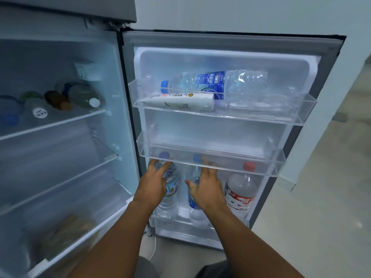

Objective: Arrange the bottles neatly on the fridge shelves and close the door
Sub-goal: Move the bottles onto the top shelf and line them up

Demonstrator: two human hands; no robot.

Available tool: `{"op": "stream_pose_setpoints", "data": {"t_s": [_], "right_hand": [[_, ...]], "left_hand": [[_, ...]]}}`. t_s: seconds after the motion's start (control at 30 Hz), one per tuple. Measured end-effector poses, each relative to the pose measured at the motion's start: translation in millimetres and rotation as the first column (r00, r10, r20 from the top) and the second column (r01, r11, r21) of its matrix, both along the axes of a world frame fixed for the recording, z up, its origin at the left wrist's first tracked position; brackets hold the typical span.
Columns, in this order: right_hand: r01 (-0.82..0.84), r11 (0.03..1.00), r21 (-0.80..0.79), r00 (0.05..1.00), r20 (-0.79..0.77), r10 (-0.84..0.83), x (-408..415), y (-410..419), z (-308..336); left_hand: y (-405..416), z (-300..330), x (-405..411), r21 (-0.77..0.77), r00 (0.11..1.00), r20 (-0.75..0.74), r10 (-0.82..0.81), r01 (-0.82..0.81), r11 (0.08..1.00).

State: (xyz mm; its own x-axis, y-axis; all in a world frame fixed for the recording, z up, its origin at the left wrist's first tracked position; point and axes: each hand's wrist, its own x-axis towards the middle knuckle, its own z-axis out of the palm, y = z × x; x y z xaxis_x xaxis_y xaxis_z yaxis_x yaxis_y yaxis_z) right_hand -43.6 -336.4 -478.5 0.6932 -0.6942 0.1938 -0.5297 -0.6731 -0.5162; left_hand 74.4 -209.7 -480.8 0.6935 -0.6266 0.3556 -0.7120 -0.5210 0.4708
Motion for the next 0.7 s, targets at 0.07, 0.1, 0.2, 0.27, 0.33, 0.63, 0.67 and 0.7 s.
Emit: {"op": "stream_pose_setpoints", "data": {"t_s": [0.07,0.1,0.2,0.27,0.33,0.63,0.67,0.7], "right_hand": [[0.003,0.999,0.034,0.999,0.041,-0.004,8,7,-3],[0.004,0.999,0.048,0.998,0.057,-0.006,12,11,-5],[0.002,0.999,0.045,0.996,0.087,-0.006,18,15,-9],[0.001,0.999,0.034,0.996,0.089,-0.004,17,12,-11],[-0.016,0.999,0.037,0.996,0.083,0.013,17,10,-14],[-0.069,0.997,0.029,0.946,0.320,0.056,-26,30,0],[-0.067,0.998,-0.004,0.937,0.342,0.065,-35,31,6],[-0.065,0.997,-0.036,0.928,0.364,0.074,-43,30,12]], "left_hand": [[-1,-1,2,0.008,1.000,0.020,-0.011,0.011,1.000],[-1,0,4,0.015,0.999,0.024,-0.021,0.021,1.000],[-2,2,7,0.035,0.999,0.009,-0.035,0.035,0.999],[-2,2,7,0.067,0.999,-0.014,-0.029,0.030,0.997],[-3,2,8,0.096,0.998,-0.037,-0.042,0.045,0.994],[22,27,-14,0.313,0.997,0.081,-0.004,-0.022,0.950],[27,35,-19,0.292,0.993,0.115,0.007,-0.041,0.956],[33,44,-25,0.247,0.989,0.150,0.016,-0.053,0.968]]}}
